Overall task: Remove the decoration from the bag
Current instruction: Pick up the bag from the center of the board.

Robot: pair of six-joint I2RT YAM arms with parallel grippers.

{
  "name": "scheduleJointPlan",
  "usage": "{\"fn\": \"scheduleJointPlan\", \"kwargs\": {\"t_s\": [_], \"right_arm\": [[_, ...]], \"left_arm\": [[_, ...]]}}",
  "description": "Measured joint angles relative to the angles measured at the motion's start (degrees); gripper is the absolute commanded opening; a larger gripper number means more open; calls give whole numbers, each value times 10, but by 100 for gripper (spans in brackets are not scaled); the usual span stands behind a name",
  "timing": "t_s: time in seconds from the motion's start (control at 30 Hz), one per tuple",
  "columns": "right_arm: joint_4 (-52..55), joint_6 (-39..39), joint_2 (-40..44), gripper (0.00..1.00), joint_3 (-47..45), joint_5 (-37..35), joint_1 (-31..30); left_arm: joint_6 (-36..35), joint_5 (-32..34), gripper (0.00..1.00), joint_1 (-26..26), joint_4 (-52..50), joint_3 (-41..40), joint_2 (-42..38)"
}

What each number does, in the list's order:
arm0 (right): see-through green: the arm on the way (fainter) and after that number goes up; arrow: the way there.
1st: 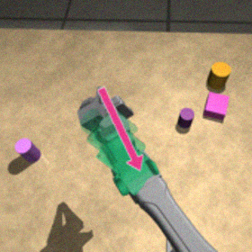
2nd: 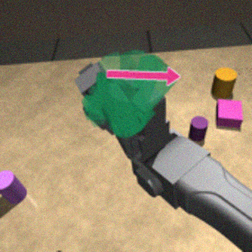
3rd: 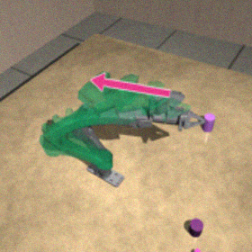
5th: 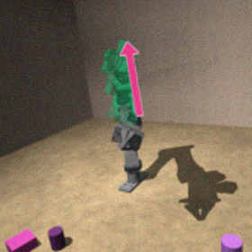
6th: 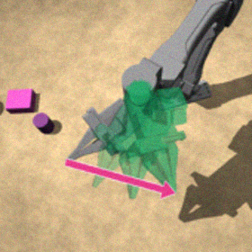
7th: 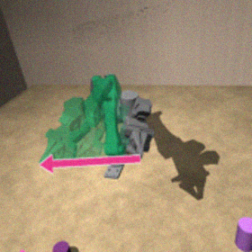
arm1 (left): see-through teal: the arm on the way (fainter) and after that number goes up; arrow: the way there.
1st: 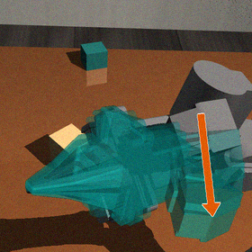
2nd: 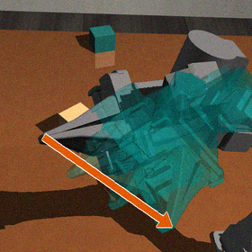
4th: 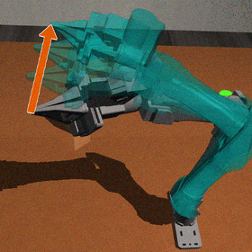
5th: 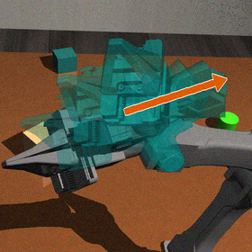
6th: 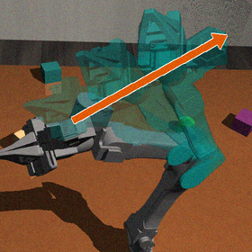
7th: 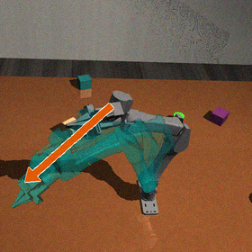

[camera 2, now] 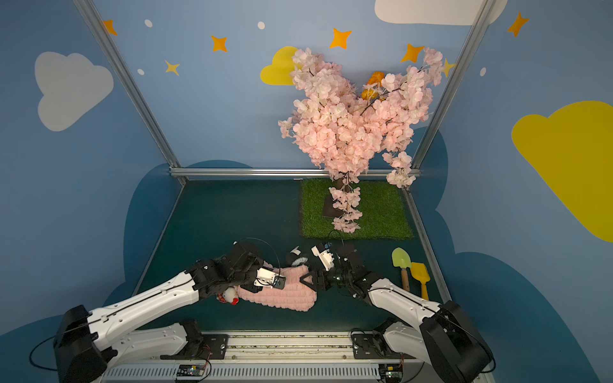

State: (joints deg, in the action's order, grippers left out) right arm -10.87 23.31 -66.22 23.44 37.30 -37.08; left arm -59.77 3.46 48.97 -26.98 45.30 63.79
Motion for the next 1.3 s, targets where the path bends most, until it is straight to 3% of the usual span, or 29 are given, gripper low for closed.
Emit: {"fn": "scheduleJointPlan", "kwargs": {"t_s": [0.33,0.47,0.6,0.73,0.97,1.13,1.3], "right_arm": [[9,-29,1,0,19,21,-21],[28,-44,6,0,34,0,-28],[57,-78,22,0,58,-50,-52],[71,-124,43,0,76,-134,-95],[63,-206,51,0,77,-289,-177],[45,-233,51,0,77,-339,-202],[35,-239,57,0,75,-363,-218]], "left_arm": [[3,-5,3,-18,4,-1,9],[23,-5,25,-21,-2,-1,9],[74,-13,61,-22,-38,22,9],[160,-53,78,-36,-81,83,9],[337,-220,76,-97,-116,170,-4],[422,-330,72,-138,-137,172,27],[468,-381,70,-145,-117,147,50]]}}
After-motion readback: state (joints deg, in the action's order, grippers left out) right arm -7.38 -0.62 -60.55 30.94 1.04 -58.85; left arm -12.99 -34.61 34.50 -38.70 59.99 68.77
